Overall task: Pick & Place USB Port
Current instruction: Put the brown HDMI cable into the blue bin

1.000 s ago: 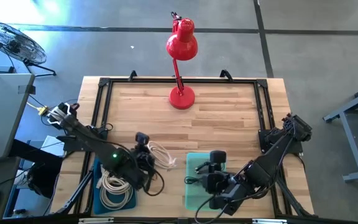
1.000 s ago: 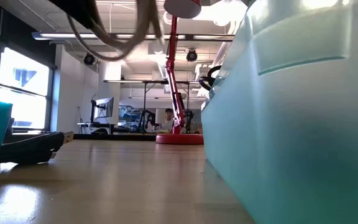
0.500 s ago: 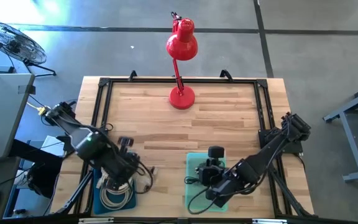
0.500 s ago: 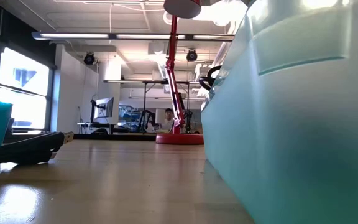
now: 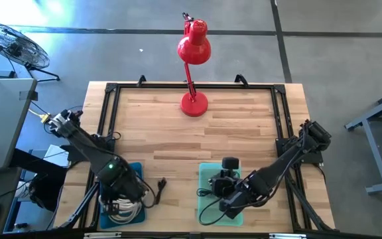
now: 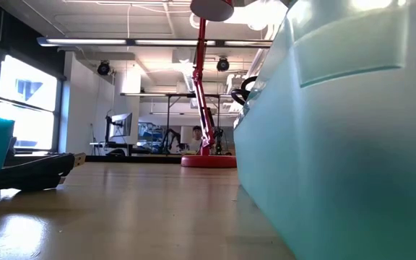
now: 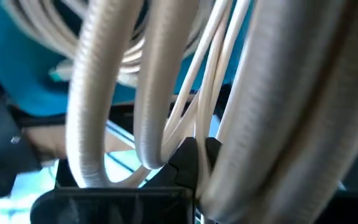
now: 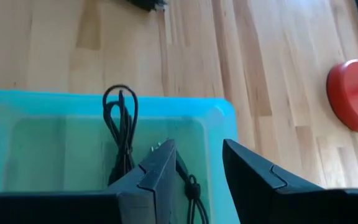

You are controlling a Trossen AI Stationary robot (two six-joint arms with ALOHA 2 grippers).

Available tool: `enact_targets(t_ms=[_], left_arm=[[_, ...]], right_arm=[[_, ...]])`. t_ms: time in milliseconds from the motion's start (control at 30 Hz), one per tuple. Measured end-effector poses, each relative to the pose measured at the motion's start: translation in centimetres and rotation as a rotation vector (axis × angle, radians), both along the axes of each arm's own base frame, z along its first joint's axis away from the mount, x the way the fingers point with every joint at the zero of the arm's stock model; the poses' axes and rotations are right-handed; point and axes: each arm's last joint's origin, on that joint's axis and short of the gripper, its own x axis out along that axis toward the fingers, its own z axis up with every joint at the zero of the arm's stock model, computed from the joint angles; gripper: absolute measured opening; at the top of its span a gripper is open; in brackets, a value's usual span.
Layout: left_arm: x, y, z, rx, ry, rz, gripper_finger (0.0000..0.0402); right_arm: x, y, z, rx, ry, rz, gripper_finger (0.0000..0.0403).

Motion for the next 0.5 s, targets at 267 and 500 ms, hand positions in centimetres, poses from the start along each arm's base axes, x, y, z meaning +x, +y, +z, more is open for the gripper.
enact_targets(t_ms=[267,500], left_arm=[[-0.6,-0.3,-3.7,0.016,0.091,-0.021,0.0011],[-0.5,-0.4,-6.3,-0.053,0.068,-0.089,0.0010]], right_arm=[[-0.4,0.3,-1.0,0.024,0.017,-0.005,0.0126],[-0.2,0.5,-0.9,0.059,0.007,0.002,0.0126]])
